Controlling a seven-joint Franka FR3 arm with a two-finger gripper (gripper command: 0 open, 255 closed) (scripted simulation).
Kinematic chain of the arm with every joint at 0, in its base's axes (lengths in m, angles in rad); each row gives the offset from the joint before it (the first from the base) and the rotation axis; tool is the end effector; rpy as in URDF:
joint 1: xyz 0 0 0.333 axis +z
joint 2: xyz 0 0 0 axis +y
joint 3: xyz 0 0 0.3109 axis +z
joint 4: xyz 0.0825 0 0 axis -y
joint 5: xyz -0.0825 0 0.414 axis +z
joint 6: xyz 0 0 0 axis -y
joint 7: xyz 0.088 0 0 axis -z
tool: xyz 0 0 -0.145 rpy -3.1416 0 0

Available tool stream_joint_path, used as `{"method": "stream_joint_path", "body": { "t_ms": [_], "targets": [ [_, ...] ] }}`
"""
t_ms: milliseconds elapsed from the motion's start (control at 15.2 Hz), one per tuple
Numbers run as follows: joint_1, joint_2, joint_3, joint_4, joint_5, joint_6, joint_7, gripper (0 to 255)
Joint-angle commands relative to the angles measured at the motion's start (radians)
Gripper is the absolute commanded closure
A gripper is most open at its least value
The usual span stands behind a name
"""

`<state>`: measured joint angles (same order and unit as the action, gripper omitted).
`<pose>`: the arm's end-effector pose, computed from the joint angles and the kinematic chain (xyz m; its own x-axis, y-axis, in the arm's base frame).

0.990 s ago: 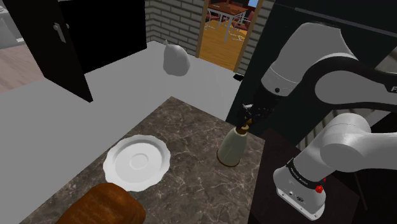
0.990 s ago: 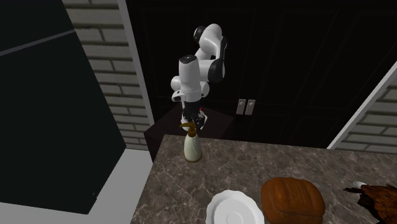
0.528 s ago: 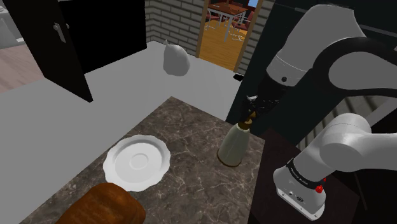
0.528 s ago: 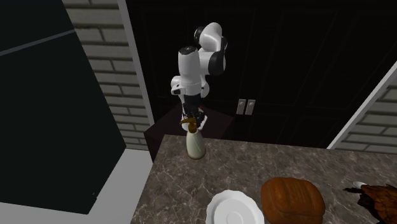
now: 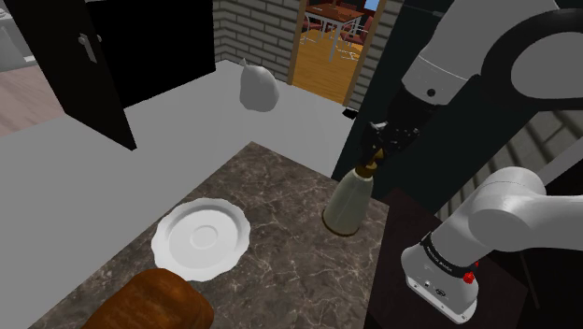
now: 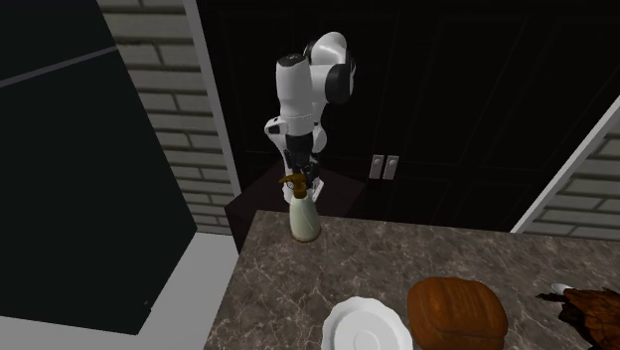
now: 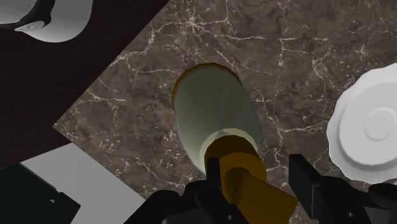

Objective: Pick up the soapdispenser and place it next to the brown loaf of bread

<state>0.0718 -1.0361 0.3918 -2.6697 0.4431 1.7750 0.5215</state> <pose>0.2670 0.1822 0.4627 0.9564 -0.2890 0.0427 -0.2801 -0.9486 -0.1470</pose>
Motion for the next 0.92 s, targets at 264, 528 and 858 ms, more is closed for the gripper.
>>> {"method": "stream_joint_path", "body": {
  "t_ms": [264, 528, 858],
  "targets": [
    [-0.011, 0.01, -0.024, 0.083, -0.026, -0.071, 0.012, 255],
    [-0.019, 0.024, -0.039, 0.141, -0.042, -0.115, 0.019, 255],
    [-0.027, 0.045, -0.056, 0.217, -0.059, -0.169, 0.027, 255]
  ]
}}
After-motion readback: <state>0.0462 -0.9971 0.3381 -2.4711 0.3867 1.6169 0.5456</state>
